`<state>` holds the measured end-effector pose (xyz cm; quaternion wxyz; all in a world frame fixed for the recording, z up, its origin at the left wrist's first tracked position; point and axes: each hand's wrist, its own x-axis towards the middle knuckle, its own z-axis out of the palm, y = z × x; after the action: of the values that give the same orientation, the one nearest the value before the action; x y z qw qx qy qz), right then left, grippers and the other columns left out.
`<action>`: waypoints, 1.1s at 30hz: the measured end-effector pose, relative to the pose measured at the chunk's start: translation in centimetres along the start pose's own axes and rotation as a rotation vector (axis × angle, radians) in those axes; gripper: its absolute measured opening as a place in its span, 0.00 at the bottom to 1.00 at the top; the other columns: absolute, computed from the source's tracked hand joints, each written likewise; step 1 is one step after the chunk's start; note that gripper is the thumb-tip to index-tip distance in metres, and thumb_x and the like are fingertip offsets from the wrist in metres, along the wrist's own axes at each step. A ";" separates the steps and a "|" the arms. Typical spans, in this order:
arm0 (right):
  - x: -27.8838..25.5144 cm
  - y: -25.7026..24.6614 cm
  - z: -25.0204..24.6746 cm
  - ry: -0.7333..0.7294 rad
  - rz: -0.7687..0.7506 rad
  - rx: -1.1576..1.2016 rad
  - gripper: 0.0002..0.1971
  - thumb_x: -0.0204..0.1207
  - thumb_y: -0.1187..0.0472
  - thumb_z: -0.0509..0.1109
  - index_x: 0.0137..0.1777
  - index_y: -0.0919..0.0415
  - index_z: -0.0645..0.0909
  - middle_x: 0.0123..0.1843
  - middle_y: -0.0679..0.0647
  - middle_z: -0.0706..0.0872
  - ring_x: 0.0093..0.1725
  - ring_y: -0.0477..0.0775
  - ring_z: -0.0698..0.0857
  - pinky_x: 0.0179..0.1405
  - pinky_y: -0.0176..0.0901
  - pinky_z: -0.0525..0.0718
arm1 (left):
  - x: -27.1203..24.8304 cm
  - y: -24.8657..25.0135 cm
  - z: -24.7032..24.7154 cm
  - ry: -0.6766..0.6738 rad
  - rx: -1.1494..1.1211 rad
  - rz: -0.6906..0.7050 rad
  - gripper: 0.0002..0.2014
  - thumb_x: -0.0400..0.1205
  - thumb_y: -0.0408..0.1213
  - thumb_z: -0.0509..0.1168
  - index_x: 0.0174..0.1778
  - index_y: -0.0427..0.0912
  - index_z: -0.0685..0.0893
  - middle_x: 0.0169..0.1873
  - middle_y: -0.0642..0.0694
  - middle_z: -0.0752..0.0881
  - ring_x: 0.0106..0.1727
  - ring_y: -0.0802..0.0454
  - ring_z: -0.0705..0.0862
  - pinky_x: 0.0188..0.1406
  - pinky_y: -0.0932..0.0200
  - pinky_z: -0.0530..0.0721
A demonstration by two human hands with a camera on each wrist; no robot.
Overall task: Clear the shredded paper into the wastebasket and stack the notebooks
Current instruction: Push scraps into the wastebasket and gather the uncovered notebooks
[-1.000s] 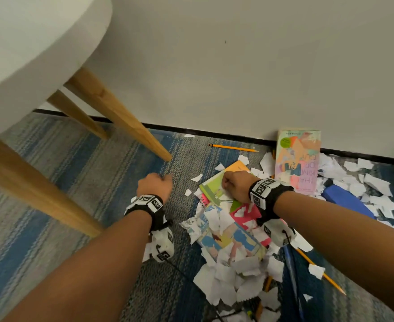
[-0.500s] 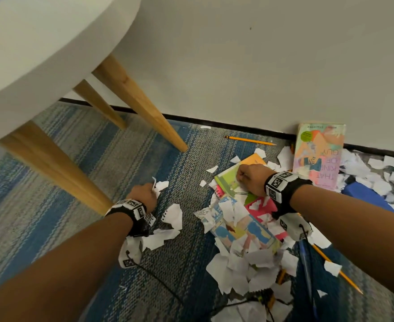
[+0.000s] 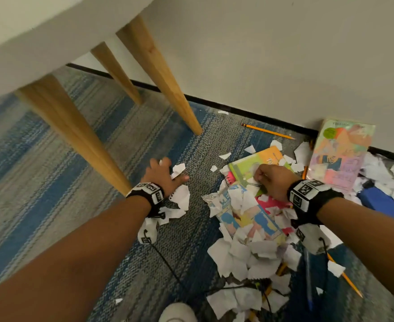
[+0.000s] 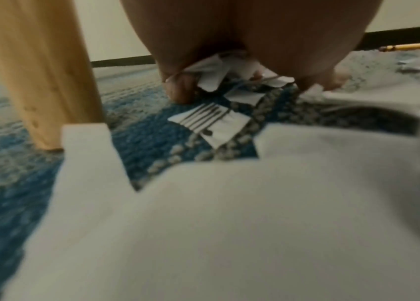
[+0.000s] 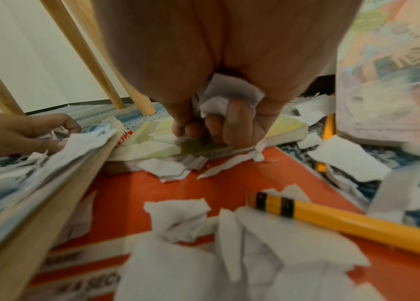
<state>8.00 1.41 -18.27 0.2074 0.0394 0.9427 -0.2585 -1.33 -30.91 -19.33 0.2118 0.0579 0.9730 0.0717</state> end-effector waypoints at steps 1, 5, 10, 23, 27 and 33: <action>0.0 0.0 0.1 0.009 -0.001 0.002 0.08 0.84 0.63 0.58 0.48 0.56 0.78 0.48 0.52 0.82 0.48 0.56 0.79 0.45 0.41 0.71 | 0.0 0.4 0.2 0.004 0.034 0.038 0.32 0.75 0.71 0.58 0.64 0.48 0.69 0.64 0.37 0.70 0.58 0.32 0.77 0.56 0.40 0.81; 0.0 0.4 0.5 0.022 -0.001 0.008 0.08 0.84 0.63 0.58 0.48 0.56 0.79 0.48 0.52 0.82 0.47 0.55 0.78 0.46 0.42 0.71 | 0.2 1.2 -0.4 0.002 -0.008 0.065 0.19 0.89 0.50 0.50 0.64 0.39 0.73 0.62 0.32 0.74 0.54 0.33 0.79 0.53 0.43 0.79; -0.8 1.3 1.0 0.000 -0.021 -0.002 0.08 0.84 0.64 0.58 0.49 0.57 0.79 0.49 0.54 0.82 0.48 0.57 0.79 0.46 0.43 0.71 | -1.7 -0.3 -1.1 0.122 -0.352 -0.008 0.08 0.80 0.21 0.55 0.50 0.38 0.68 0.44 0.36 0.78 0.41 0.46 0.73 0.33 0.52 0.69; -1.0 0.6 1.1 -0.025 0.015 -0.004 0.09 0.85 0.63 0.57 0.51 0.57 0.79 0.49 0.54 0.83 0.49 0.57 0.79 0.47 0.43 0.72 | -6.0 -3.2 3.3 0.007 -0.048 -0.186 0.24 0.86 0.49 0.59 0.69 0.33 0.68 0.66 0.34 0.70 0.65 0.35 0.74 0.60 0.44 0.75; -1.2 0.3 1.1 -0.022 0.026 -0.006 0.08 0.85 0.63 0.58 0.52 0.58 0.80 0.49 0.54 0.83 0.49 0.56 0.78 0.47 0.43 0.71 | -6.2 -4.5 3.2 0.000 -0.100 -0.095 0.12 0.88 0.35 0.54 0.63 0.31 0.72 0.62 0.33 0.72 0.60 0.35 0.76 0.58 0.45 0.75; -1.4 0.3 1.2 -0.027 0.034 -0.005 0.09 0.84 0.63 0.58 0.51 0.57 0.80 0.49 0.54 0.83 0.49 0.57 0.79 0.47 0.43 0.72 | -6.6 -5.8 2.1 0.010 -0.141 0.000 0.18 0.73 0.17 0.56 0.53 0.41 0.76 0.54 0.39 0.77 0.50 0.42 0.78 0.47 0.54 0.75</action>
<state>9.77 1.12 -18.81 0.2246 0.0516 0.9396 -0.2532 5.06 -37.34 -19.46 0.2106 0.0425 0.9665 0.1403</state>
